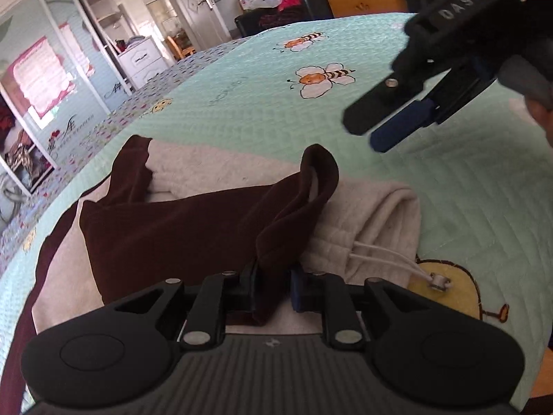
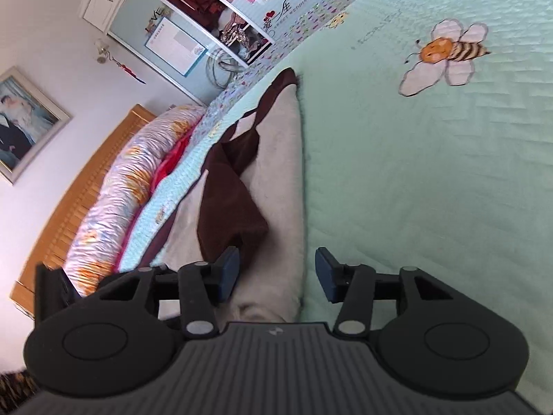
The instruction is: Fold clothes
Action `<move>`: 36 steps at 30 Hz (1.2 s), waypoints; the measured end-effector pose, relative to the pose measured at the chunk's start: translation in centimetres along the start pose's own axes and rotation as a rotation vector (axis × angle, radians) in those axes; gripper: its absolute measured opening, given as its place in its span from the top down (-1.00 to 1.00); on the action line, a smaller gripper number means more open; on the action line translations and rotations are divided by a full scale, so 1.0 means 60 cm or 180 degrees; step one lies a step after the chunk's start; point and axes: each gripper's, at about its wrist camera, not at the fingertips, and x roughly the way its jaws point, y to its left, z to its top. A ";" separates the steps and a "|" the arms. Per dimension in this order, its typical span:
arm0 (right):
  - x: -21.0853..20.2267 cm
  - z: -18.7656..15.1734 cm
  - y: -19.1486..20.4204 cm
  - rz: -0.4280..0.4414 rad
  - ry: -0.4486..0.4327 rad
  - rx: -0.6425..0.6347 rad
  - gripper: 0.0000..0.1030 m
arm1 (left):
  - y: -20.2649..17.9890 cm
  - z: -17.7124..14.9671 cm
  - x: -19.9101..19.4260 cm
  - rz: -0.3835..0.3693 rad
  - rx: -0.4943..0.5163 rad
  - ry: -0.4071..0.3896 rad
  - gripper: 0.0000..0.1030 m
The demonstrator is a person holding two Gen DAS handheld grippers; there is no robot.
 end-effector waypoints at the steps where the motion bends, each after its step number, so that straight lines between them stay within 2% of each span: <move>1: 0.010 0.006 0.001 0.0050 0.0028 0.0038 -0.03 | 0.002 0.001 0.000 -0.0012 -0.0044 0.0015 0.55; 3: 0.029 0.015 0.006 0.0078 0.0083 0.0070 -0.03 | 0.003 0.001 -0.003 -0.0033 -0.0137 0.0058 0.50; 5: 0.049 0.020 0.013 -0.0015 0.0156 0.0033 -0.03 | 0.005 0.001 -0.004 -0.0049 -0.0275 0.0116 0.43; 8: 0.071 0.020 0.019 -0.0019 0.0273 0.0095 -0.03 | 0.019 -0.001 -0.011 -0.0086 -0.0607 0.0222 0.28; 13: 0.084 0.008 0.033 -0.0048 0.0340 0.0004 -0.02 | 0.039 -0.009 -0.013 -0.0151 -0.1065 0.0437 0.22; 15: 0.084 0.003 0.040 -0.0087 0.0350 -0.0069 0.01 | 0.044 -0.013 -0.012 -0.0159 -0.1194 0.0476 0.18; 17: 0.083 -0.001 0.054 -0.0160 0.0364 -0.0213 0.15 | 0.048 -0.018 -0.014 -0.0160 -0.1315 0.0505 0.12; 23: 0.082 -0.001 0.086 -0.0282 0.0354 -0.0469 0.15 | 0.059 -0.026 -0.011 -0.0172 -0.1529 0.0540 -0.01; 27: 0.094 -0.006 0.076 -0.0394 0.0497 -0.0415 0.13 | 0.062 -0.032 -0.010 -0.0204 -0.1614 0.0536 -0.03; 31: 0.082 -0.009 0.073 -0.0420 0.0495 -0.0347 0.12 | 0.069 -0.036 -0.008 -0.0256 -0.1687 0.0514 -0.06; 36: 0.061 0.010 0.082 -0.0432 0.0284 -0.0317 -0.11 | 0.073 -0.040 -0.005 -0.0301 -0.1710 0.0484 -0.08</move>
